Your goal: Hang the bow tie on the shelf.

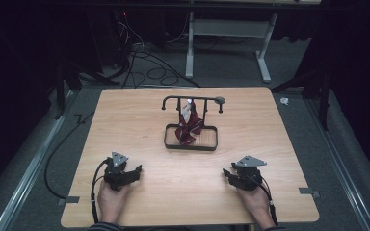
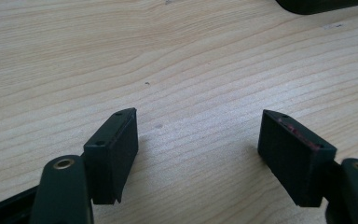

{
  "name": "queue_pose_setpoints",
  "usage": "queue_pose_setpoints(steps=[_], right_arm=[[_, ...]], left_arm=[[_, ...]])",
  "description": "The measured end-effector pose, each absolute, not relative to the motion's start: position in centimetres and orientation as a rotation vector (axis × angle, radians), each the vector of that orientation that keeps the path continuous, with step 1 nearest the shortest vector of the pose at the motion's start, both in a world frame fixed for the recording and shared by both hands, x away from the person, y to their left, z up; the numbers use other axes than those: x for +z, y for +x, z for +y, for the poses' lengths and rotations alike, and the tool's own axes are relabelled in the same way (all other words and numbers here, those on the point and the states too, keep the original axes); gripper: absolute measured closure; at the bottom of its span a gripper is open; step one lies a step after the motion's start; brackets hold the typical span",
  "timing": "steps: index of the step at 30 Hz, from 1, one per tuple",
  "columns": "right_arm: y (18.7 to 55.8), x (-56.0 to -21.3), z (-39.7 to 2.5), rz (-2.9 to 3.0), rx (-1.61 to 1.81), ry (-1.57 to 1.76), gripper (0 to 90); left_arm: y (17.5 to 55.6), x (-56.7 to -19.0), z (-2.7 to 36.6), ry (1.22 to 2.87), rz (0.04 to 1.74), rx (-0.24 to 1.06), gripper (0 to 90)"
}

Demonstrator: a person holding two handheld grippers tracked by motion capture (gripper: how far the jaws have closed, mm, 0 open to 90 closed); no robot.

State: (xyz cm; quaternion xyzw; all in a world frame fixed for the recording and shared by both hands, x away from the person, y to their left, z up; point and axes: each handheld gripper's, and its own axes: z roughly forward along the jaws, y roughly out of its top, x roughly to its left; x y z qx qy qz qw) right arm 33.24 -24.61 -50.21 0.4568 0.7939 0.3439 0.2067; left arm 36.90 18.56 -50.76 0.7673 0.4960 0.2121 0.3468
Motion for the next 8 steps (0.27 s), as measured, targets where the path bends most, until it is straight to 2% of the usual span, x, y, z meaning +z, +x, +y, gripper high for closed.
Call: queue_pose_setpoints(steps=[8], right_arm=[[33.25, -50.21, -24.62, 2.212, 0.958, 1.273, 54.8]], left_arm=[[36.91, -50.75, 18.61, 1.989, 1.287, 0.545, 29.1]])
